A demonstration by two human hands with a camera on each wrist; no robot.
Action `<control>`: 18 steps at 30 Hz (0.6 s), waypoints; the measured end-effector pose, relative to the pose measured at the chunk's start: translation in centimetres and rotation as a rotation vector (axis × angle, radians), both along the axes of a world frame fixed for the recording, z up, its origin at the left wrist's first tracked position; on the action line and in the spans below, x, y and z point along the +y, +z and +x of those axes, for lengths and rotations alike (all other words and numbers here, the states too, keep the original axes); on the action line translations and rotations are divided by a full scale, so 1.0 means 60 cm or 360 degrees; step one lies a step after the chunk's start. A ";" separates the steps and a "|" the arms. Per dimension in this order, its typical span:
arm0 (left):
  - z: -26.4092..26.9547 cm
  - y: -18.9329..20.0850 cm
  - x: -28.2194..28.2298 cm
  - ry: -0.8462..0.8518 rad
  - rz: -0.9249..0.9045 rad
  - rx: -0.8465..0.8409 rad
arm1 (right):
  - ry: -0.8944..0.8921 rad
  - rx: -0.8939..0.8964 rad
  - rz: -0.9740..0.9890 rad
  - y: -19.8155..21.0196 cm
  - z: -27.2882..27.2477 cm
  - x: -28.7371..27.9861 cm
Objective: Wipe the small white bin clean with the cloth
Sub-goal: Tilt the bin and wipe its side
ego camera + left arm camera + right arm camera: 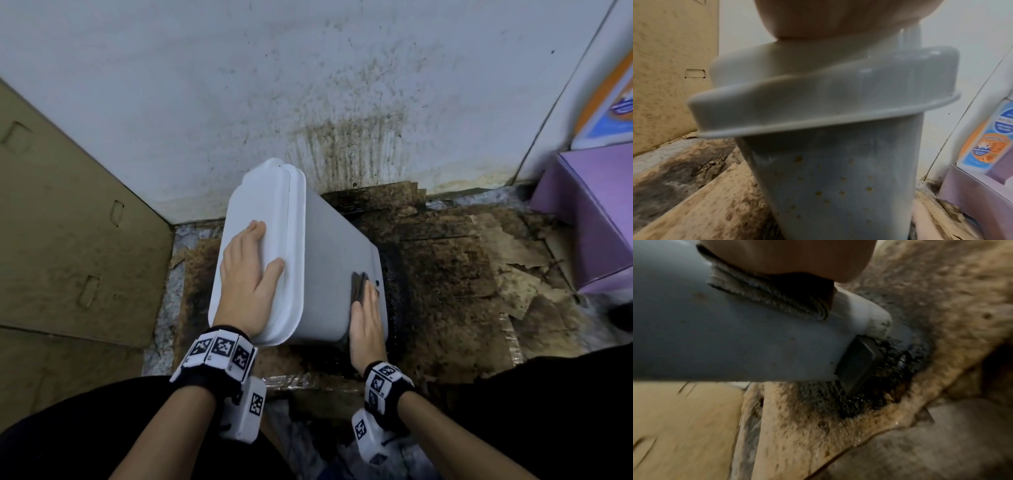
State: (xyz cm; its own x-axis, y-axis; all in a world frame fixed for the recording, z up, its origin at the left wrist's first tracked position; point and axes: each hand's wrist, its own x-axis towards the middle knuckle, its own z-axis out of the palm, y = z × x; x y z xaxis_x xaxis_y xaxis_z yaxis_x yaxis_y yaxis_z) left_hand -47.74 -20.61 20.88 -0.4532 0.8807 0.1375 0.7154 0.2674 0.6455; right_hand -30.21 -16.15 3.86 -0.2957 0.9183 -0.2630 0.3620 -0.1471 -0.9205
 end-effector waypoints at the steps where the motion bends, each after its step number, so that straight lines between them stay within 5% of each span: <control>1: 0.000 0.000 0.000 0.0000 0.0000 -0.0010 | -0.0060 -0.0021 -0.0137 -0.009 0.005 0.009; 4: 0.003 0.002 0.002 -0.0005 0.0011 -0.0024 | -0.0169 -0.0040 -0.0429 -0.022 0.014 0.036; 10: 0.005 -0.001 0.003 -0.0008 0.0019 -0.0024 | -0.0445 -0.0054 -0.0503 0.001 -0.012 0.037; 18: -0.001 -0.004 0.003 0.0003 0.0053 -0.0028 | -0.0415 0.0355 -0.0384 0.151 -0.076 -0.032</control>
State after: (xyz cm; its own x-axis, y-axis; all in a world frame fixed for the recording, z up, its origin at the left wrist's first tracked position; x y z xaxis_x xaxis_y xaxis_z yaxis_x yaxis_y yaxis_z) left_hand -47.81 -20.40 20.65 -0.4576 0.8749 0.1586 0.7034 0.2471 0.6665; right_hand -34.74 -18.07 12.92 -0.1358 0.8899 -0.4355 0.0799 -0.4283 -0.9001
